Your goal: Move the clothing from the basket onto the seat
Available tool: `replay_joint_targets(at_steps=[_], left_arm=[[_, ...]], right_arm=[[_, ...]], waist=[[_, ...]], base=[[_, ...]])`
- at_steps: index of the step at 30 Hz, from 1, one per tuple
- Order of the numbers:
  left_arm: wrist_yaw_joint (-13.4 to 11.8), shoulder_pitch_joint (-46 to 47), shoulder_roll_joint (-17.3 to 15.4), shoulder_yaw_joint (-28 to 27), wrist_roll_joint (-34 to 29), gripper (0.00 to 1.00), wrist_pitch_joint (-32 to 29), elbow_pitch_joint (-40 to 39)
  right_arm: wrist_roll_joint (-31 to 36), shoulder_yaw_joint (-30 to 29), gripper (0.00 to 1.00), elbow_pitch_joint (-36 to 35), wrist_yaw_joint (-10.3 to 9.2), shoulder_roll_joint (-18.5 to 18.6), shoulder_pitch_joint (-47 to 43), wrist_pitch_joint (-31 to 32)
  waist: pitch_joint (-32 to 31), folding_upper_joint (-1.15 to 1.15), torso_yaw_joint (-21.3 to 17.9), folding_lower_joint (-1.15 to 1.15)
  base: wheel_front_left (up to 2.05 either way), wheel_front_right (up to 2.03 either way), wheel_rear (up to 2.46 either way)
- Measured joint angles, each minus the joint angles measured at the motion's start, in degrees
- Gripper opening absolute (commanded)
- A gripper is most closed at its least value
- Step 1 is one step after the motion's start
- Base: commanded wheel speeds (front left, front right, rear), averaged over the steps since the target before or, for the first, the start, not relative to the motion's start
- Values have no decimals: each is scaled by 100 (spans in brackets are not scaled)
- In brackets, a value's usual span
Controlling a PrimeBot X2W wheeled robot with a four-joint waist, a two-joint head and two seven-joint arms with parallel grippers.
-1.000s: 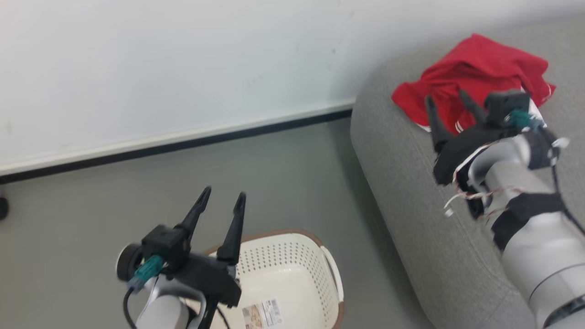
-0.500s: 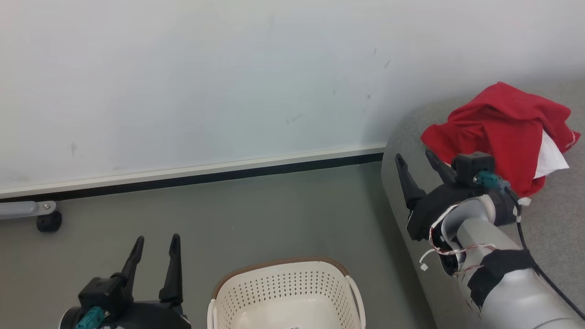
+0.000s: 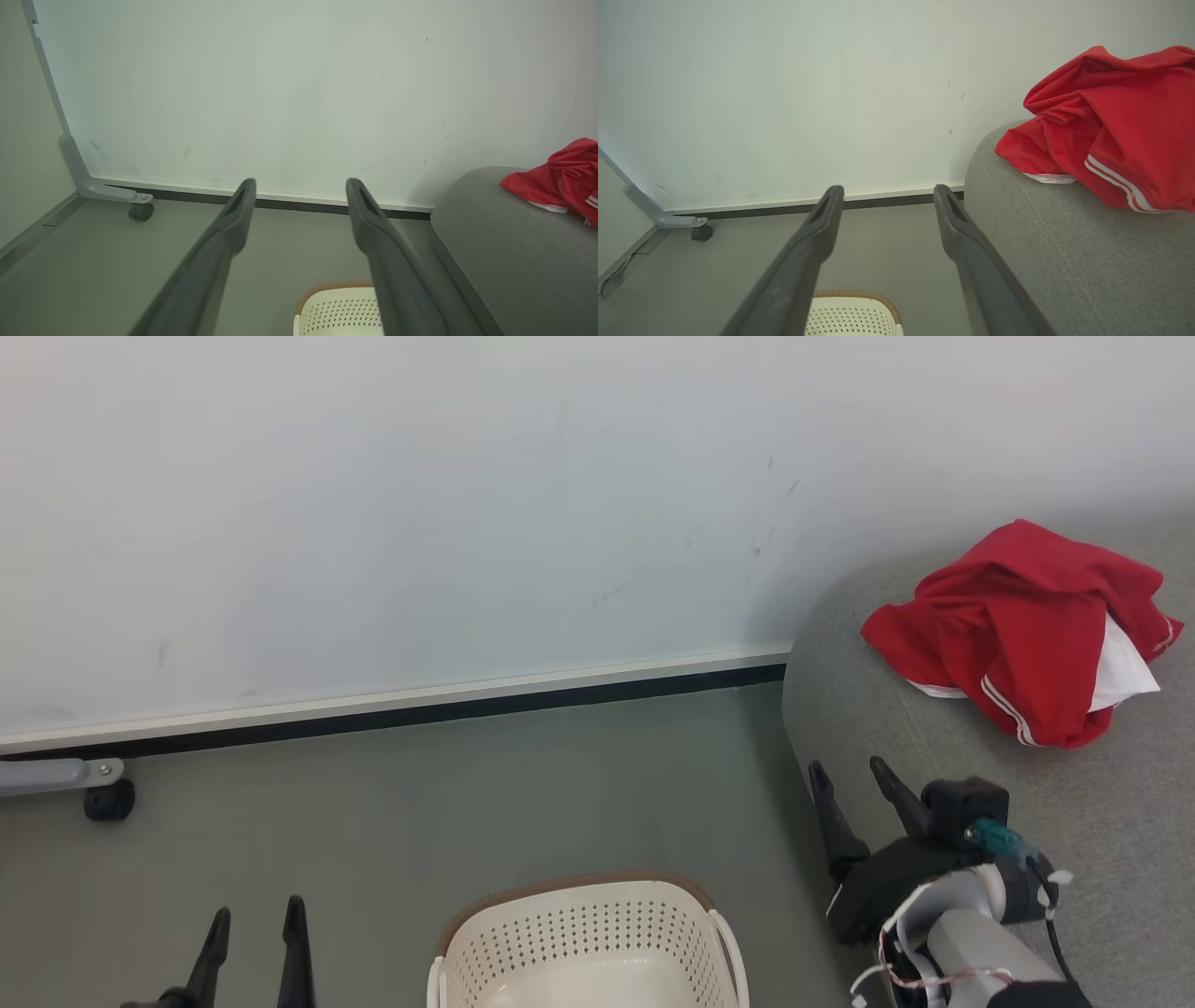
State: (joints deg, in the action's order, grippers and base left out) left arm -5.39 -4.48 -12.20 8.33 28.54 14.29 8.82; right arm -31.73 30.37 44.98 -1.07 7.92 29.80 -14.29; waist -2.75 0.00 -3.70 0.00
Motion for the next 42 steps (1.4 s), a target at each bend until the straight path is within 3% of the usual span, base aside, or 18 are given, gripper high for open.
replay_joint_targets(at_steps=[12, 22, 42], left_arm=[[-90, -448, -82, -238, -290, 100, 1, -253], [-123, -658, -24, -330, -452, 100, 2, -434], [-149, -773, 82, -407, -545, 100, 2, -588]], right_arm=[[208, -229, 100, -1417, -393, 116, -1234, 0], [369, -522, 100, -2502, -553, 269, -2134, 0], [760, -808, 100, -3482, -606, 314, -2715, 0]], waist=[[29, 0, -14, 1], [74, 0, 7, 0], [73, 0, 10, 0]], base=[[0, 0, 0], [0, 0, 0], [0, 0, 0]])
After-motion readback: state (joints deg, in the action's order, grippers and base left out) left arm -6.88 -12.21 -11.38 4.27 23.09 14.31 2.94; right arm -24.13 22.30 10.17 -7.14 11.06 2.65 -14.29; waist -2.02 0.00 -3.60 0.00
